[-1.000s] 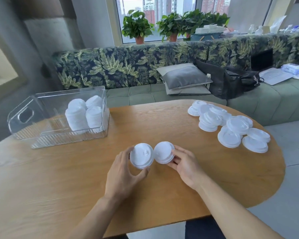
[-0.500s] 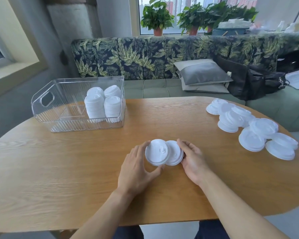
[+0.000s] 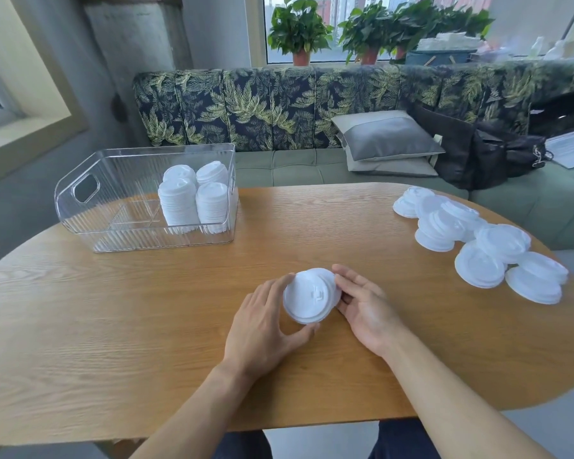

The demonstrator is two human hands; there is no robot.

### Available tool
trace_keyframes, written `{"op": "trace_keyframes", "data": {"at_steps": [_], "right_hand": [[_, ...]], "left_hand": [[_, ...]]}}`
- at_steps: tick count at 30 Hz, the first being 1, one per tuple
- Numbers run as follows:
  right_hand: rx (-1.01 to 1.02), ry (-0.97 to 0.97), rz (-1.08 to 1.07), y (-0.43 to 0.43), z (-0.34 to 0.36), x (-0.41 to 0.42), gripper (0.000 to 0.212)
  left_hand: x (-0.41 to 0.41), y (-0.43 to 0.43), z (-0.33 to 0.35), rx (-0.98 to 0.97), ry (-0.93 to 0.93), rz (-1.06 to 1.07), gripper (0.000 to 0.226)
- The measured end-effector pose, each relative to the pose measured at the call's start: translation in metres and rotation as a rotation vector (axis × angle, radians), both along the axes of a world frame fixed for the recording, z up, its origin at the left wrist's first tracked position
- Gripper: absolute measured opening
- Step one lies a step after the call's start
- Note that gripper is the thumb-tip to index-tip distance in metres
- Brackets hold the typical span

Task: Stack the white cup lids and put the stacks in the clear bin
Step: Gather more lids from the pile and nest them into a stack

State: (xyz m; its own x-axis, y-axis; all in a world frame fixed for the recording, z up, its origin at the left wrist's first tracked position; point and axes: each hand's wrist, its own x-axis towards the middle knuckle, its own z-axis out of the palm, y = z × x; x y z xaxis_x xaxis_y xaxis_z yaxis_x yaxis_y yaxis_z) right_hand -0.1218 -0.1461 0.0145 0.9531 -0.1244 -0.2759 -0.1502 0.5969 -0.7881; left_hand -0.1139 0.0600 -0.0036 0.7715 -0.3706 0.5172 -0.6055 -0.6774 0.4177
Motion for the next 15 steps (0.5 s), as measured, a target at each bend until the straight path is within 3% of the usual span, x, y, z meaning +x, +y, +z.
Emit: {"op": "trace_keyframes", "data": {"at_steps": [3,9,15], "right_hand": [[-0.014,-0.012,0.004,0.0007,0.0009,-0.0015,0.045],[-0.106,-0.013,0.028,0.0071,0.0038,-0.0038,0.016],[-0.131,-0.009,0.077,0.0073,0.0030,-0.0054,0.012]], "left_hand": [[0.0002,0.0005,0.0002,-0.008,-0.012,-0.001,0.083],[-0.0013,-0.0002,0.0015,0.005,0.014,-0.005,0.083],[-0.0008,0.0014,-0.0001,0.024,0.087,-0.023,0.083]]}}
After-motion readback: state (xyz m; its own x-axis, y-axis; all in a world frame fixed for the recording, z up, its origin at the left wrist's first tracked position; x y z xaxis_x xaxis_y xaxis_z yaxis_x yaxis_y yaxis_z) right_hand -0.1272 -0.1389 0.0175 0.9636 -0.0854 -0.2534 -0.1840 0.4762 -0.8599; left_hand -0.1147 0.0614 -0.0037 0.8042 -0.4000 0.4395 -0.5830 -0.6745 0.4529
